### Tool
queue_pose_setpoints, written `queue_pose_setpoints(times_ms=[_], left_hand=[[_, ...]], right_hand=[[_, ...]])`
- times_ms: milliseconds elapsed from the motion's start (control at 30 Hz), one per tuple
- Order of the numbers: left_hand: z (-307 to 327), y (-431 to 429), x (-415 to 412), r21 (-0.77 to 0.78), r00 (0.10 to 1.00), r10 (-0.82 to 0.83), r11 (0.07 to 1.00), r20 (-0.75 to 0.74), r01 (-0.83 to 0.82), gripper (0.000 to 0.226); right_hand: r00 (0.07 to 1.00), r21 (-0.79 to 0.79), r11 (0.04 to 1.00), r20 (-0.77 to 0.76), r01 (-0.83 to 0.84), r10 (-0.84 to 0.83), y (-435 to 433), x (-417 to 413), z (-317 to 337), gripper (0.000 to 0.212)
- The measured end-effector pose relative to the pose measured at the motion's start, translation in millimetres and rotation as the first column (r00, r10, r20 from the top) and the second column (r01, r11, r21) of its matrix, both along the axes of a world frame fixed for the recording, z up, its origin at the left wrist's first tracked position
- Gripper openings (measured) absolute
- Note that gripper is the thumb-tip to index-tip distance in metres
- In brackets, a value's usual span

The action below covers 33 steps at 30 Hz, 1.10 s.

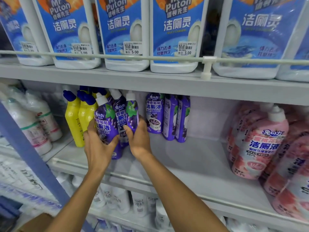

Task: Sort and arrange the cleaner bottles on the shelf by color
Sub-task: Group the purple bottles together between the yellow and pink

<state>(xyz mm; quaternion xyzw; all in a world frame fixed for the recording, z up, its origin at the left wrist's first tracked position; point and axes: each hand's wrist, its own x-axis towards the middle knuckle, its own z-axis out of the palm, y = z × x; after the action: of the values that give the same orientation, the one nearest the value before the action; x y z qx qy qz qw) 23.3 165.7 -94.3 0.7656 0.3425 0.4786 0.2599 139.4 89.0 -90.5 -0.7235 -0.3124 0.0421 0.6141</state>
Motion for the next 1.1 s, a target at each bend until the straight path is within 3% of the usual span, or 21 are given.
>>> queue_pose_setpoints(times_ms=[300, 500, 600, 700, 800, 933, 1100], left_hand=[[-8, -7, 2, -0.039, 1.0, -0.02, 0.999, 0.023, 0.021, 0.09], [-17, -23, -14, -0.152, 0.989, -0.141, 0.977, 0.052, 0.147, 0.075], [-17, -31, -23, -0.224, 0.974, -0.206, 0.949, 0.095, 0.223, 0.064], [-3, -37, -34, -0.298, 0.954, -0.251, 0.909, 0.167, 0.291, 0.053], [18, -50, -46, -0.343, 0.932, -0.268, 0.875, 0.245, 0.342, 0.032], [29, -71, -53, -0.336, 0.924, -0.293, 0.868, 0.247, 0.366, 0.058], [46, -110, -23, -0.301, 0.828, -0.485, 0.775, 0.282, 0.556, 0.068]], right_hand=[[0.992, -0.108, 0.989, 0.062, -0.101, 0.108, -13, 7, 6, 0.058], [0.971, -0.183, 0.97, 0.146, -0.163, 0.191, -34, 19, 13, 0.059], [0.972, -0.154, 0.966, 0.076, -0.209, 0.223, -50, 21, 15, 0.057], [0.97, -0.116, 0.963, -0.046, -0.244, 0.24, -71, 22, 16, 0.072], [0.969, -0.021, 0.975, -0.118, -0.221, 0.217, -100, 27, 16, 0.061], [0.971, 0.099, 0.99, -0.206, -0.104, 0.122, -138, 36, 14, 0.076], [0.97, 0.183, 0.983, -0.242, 0.007, 0.038, -181, 55, 35, 0.049]])
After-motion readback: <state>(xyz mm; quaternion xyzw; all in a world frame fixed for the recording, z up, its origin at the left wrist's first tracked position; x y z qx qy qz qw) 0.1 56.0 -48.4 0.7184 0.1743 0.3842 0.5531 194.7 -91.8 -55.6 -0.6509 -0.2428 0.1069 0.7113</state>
